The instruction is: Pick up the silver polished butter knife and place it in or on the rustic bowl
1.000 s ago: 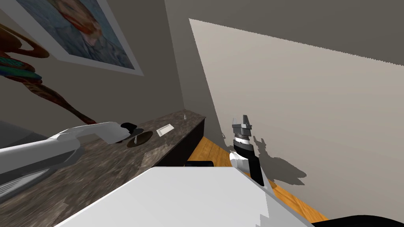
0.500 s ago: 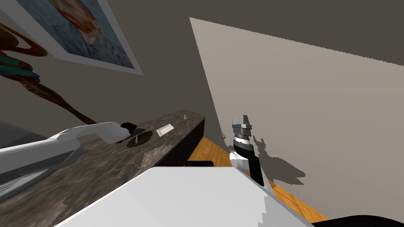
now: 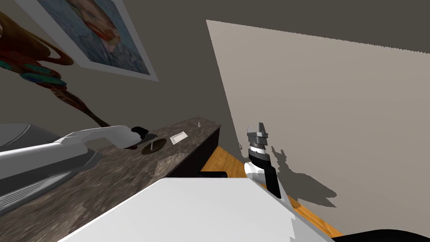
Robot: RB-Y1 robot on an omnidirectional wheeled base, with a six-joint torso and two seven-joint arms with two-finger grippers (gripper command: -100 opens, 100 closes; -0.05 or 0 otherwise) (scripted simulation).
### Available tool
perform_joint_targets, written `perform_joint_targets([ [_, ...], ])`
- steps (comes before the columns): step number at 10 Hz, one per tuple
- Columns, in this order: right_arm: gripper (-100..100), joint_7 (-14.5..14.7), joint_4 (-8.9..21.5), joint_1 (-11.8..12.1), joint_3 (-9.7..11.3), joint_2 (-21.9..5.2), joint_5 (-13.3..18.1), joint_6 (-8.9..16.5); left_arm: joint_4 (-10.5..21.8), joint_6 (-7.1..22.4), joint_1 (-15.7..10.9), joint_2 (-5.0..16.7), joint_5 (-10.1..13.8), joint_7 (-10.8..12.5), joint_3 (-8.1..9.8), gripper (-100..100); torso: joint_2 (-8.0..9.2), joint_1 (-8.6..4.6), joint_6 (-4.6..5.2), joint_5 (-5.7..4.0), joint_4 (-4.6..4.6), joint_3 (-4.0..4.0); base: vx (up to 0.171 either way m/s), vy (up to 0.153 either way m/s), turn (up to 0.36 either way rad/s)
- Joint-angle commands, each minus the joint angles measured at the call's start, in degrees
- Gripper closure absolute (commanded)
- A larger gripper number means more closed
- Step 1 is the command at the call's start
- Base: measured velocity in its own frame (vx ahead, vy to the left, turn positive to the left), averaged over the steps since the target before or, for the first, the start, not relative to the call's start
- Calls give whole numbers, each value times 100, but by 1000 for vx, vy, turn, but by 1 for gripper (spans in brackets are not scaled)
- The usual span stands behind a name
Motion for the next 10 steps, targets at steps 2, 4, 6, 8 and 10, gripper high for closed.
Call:
perform_joint_targets([
  [2, 0, 0, 0, 0, 0, 0, 0, 0, -419, 325, -105, 272, 293, -97, 233, -100, 0, -5, -1, -1, 0, 0, 23, -6, 119],
  [4, 0, 0, 0, 0, 1, 1, 0, 0, -428, 323, -117, 290, 321, -103, 245, -100, -1, -22, 2, -5, -1, -1, 16, -18, 47],
  [6, 0, 0, 0, -1, 1, 0, 0, 0, -438, 350, -128, 296, 332, -118, 250, 0, 5, -12, 2, -2, 0, 2, 0, 0, 0],
  [8, 0, 0, 0, -1, 1, 0, 0, 0, -439, 350, -128, 297, 332, -118, 250, 0, 7, -9, 2, -1, 1, 3, 0, 0, 0],
  [10, 0, 0, 0, -1, 1, 0, 0, 0, -439, 350, -128, 297, 332, -118, 251, 0, 7, -9, 2, -1, 1, 4, 0, 0, 0],
])
